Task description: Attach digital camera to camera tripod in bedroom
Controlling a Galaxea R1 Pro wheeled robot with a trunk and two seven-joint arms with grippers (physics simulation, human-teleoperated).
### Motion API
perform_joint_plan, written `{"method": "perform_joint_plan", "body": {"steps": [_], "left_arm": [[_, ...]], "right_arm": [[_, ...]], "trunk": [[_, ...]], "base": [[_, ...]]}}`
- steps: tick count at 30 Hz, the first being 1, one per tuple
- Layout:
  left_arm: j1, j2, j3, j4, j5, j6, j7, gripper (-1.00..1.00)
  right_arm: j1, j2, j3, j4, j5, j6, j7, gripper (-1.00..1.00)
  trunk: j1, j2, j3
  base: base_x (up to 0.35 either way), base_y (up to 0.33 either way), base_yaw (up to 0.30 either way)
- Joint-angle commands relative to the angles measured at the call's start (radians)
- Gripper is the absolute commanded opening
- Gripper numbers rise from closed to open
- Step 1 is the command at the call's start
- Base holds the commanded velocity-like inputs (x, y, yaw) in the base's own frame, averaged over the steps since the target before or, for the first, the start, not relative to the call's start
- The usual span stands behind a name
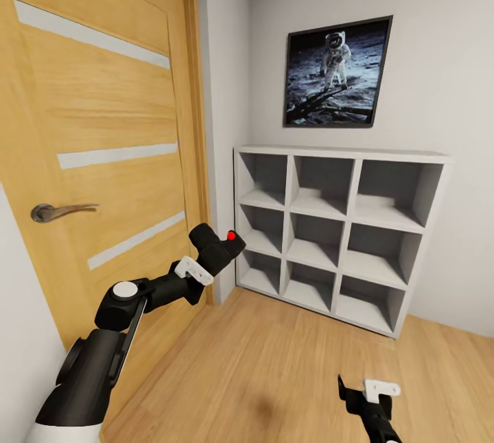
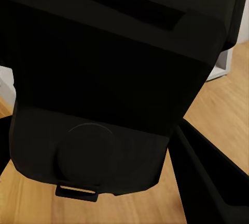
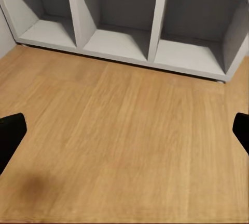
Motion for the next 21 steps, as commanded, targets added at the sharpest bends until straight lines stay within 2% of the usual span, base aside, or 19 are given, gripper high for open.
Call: {"method": "perform_joint_plan", "body": {"steps": [1,2,7,8,21], "left_arm": [[-0.001,0.0,0.0,-0.001,-0.008,0.004,-0.008,-1.0],[-0.001,0.0,-0.014,-0.001,-0.008,0.004,-0.008,-1.0],[-0.001,0.0,-0.02,-0.001,-0.008,0.004,-0.008,-1.0],[-0.001,0.0,-0.021,0.0,-0.008,0.004,-0.008,-1.0],[-0.001,0.0,-0.022,0.0,-0.008,0.004,-0.008,-1.0]], "right_arm": [[-0.001,0.0,-0.001,0.013,0.005,-0.003,-0.003,1.0],[0.001,0.0,-0.001,0.097,0.006,-0.007,-0.005,1.0],[0.001,0.0,-0.001,0.136,0.006,-0.007,-0.004,1.0],[0.001,0.0,-0.001,0.224,0.006,-0.01,-0.003,1.0],[0.001,0.0,-0.001,0.257,0.006,-0.011,-0.004,1.0]], "trunk": [[-0.004,0.007,0.002],[-0.008,0.014,0.005],[-0.027,0.049,0.021],[-0.031,0.056,0.024],[-0.081,0.147,0.065]], "base": [[0.0,0.0,0.0],[0.0,0.0,0.0],[0.0,0.0,0.0],[0.0,0.0,0.0],[0.0,0.0,0.0]]}}
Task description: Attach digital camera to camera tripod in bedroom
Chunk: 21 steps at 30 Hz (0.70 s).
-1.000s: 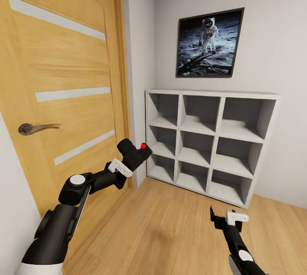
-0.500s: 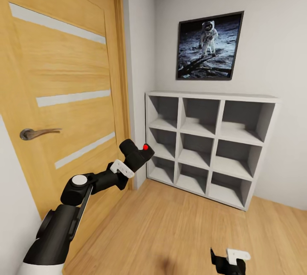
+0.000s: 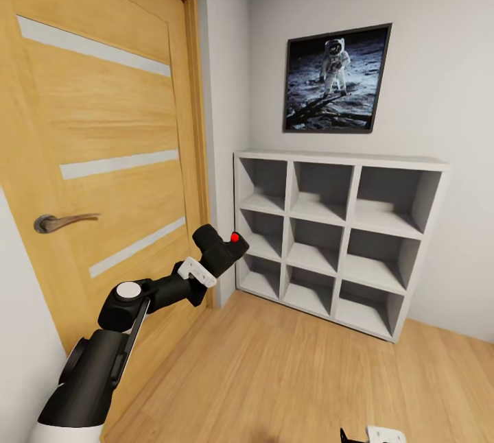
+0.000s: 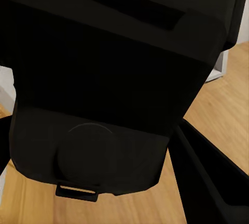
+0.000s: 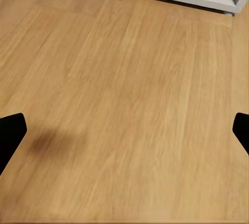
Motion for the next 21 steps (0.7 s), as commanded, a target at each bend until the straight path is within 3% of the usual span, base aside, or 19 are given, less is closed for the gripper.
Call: {"method": "perform_joint_plan", "body": {"steps": [1,21], "left_arm": [[-0.001,0.0,0.0,-0.001,-0.008,0.004,-0.008,-1.0],[-0.001,0.039,0.002,0.037,-0.008,0.002,-0.007,-1.0]], "right_arm": [[-0.001,0.0,-0.004,0.004,0.005,-0.003,-0.003,1.0],[0.008,-0.013,-0.004,0.086,0.003,0.004,-0.018,1.0]], "trunk": [[-0.004,0.007,0.002],[-0.081,0.147,0.065]], "base": [[0.0,0.0,0.0],[0.0,0.0,0.0]]}}
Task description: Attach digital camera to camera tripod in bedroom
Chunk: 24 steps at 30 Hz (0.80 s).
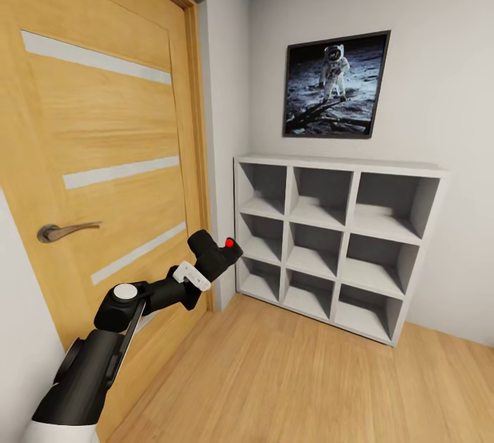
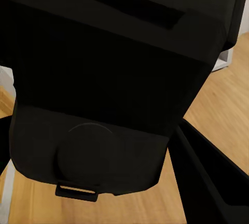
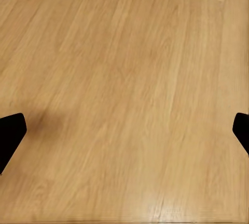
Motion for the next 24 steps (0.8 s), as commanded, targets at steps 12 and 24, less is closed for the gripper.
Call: {"method": "perform_joint_plan", "body": {"steps": [12,24], "left_arm": [[-0.001,0.0,-0.001,-0.002,-0.007,0.004,-0.007,-1.0],[-0.001,-0.001,-0.002,-0.002,-0.007,0.004,-0.007,-1.0]], "right_arm": [[0.014,-0.004,-0.005,0.007,0.005,-0.005,-0.037,1.0],[0.018,-0.004,-0.005,0.009,0.004,-0.004,-0.038,1.0]], "trunk": [[-0.046,0.083,0.036],[-0.092,0.167,0.074]], "base": [[0.0,0.0,0.0],[0.0,0.0,0.0]]}}
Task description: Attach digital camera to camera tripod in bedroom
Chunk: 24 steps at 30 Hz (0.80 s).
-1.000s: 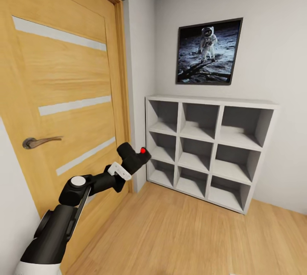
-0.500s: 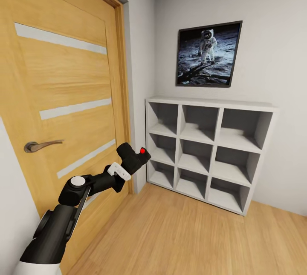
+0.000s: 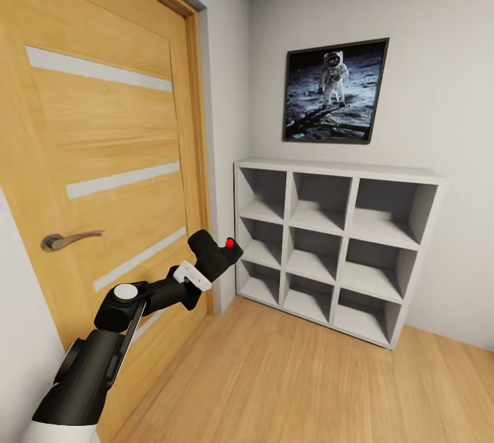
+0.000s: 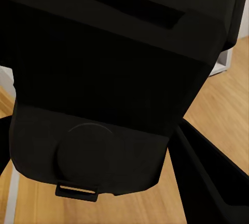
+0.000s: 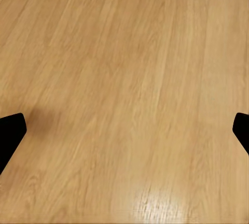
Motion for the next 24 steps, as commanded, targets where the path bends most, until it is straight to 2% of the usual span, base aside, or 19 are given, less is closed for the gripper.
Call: {"method": "perform_joint_plan", "body": {"steps": [1,8,24], "left_arm": [[-0.001,0.0,-0.001,-0.001,-0.007,0.004,-0.007,-1.0],[-0.001,0.0,-0.001,-0.001,-0.007,0.004,-0.007,-1.0],[-0.001,-0.001,-0.001,-0.003,-0.007,0.004,-0.009,-1.0]], "right_arm": [[-0.001,0.0,-0.006,0.005,0.004,-0.006,-0.002,1.0],[0.016,0.007,-0.007,0.01,0.004,0.086,-0.001,1.0],[0.017,0.007,-0.007,0.01,0.004,0.104,-0.003,1.0]], "trunk": [[-0.004,0.006,0.002],[-0.031,0.055,0.024],[-0.092,0.167,0.074]], "base": [[0.0,0.0,0.0],[0.0,0.0,0.0],[0.0,0.0,0.0]]}}
